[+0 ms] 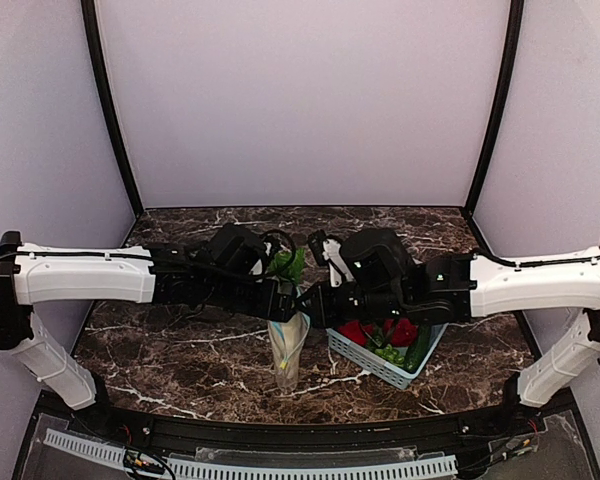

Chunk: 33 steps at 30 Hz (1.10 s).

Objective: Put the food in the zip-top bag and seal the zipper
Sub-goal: Adjust the fake vegetable in the zipper food storage bag, then pass from the right arm to the left

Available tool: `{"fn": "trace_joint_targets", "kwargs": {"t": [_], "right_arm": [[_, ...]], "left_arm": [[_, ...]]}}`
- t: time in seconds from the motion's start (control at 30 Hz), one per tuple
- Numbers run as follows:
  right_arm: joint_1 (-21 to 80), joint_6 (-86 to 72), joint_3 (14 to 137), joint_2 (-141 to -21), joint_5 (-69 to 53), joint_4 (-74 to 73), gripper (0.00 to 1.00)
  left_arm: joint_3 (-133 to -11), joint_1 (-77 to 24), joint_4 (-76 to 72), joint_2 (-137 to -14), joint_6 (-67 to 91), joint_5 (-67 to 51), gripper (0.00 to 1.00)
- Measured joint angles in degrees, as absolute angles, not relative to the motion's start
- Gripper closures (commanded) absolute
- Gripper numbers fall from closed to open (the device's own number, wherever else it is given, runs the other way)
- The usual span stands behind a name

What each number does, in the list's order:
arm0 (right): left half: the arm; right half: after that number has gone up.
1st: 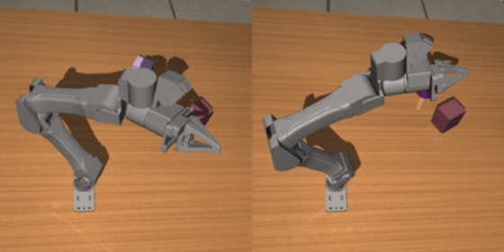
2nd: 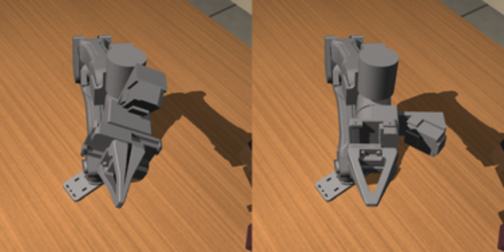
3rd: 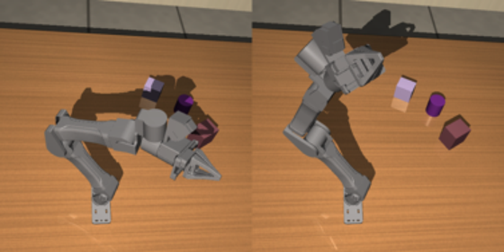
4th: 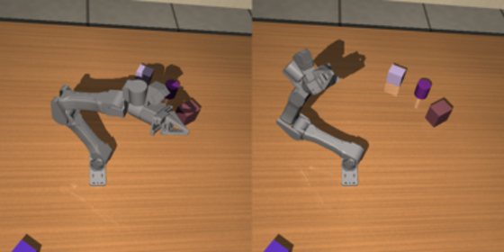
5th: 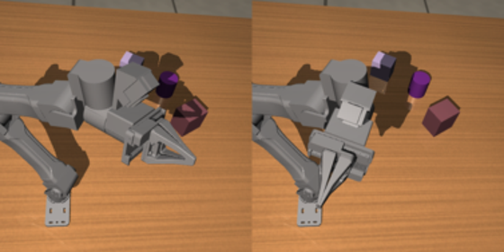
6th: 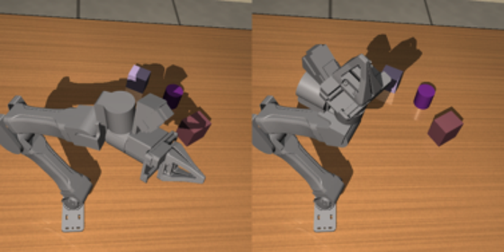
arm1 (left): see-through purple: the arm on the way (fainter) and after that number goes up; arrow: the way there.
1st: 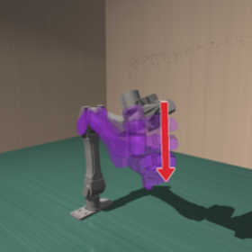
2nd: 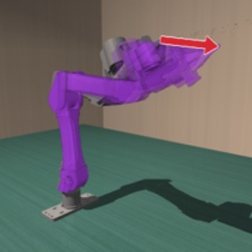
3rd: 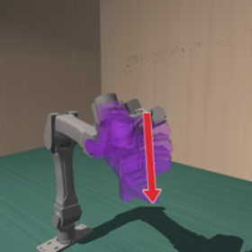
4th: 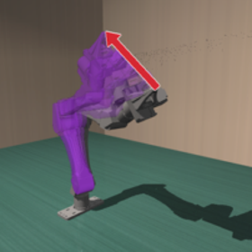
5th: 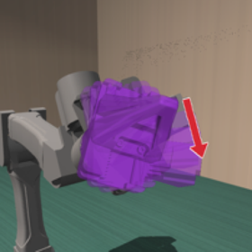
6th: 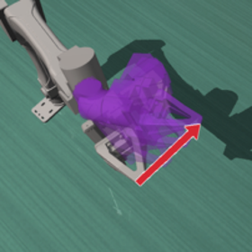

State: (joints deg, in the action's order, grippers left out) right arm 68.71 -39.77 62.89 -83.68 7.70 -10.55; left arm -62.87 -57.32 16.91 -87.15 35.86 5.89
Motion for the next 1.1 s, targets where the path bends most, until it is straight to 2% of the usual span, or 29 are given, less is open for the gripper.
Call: {"fn": "trace_joint_targets", "kwargs": {"t": [0.23,0.43,0.73,0.87,0.97,1.07,1.1], "right_arm": [[69.76,-39.53,63.46,-84.23,9.39,-10.68,1.00],[69.84,-42.00,63.57,-84.66,11.64,-10.92,1.00],[69.89,-44.42,63.57,-85.01,12.97,-12.34,1.00],[69.89,-44.40,63.92,-85.43,12.91,-12.40,1.00],[69.89,-44.18,64.23,-85.80,12.88,-12.43,1.00],[69.89,-43.99,64.29,-85.89,12.86,-12.43,1.00],[69.89,-43.97,64.29,-85.89,12.86,-12.40,1.00]], "left_arm": [[-62.11,-56.93,16.75,-87.44,37.28,6.35,0.07],[-60.36,-56.73,15.73,-86.72,36.38,4.62,0.01],[-60.31,-55.96,13.85,-75.90,34.26,-1.56,0.01],[-60.31,-55.40,13.41,-75.00,34.35,-2.94,0.02],[-60.31,-55.07,13.41,-76.23,34.54,-3.53,0.06],[-60.34,-54.85,13.61,-77.97,34.57,-3.62,0.25],[-60.42,-54.83,13.85,-78.54,34.89,-3.49,0.27]]}}
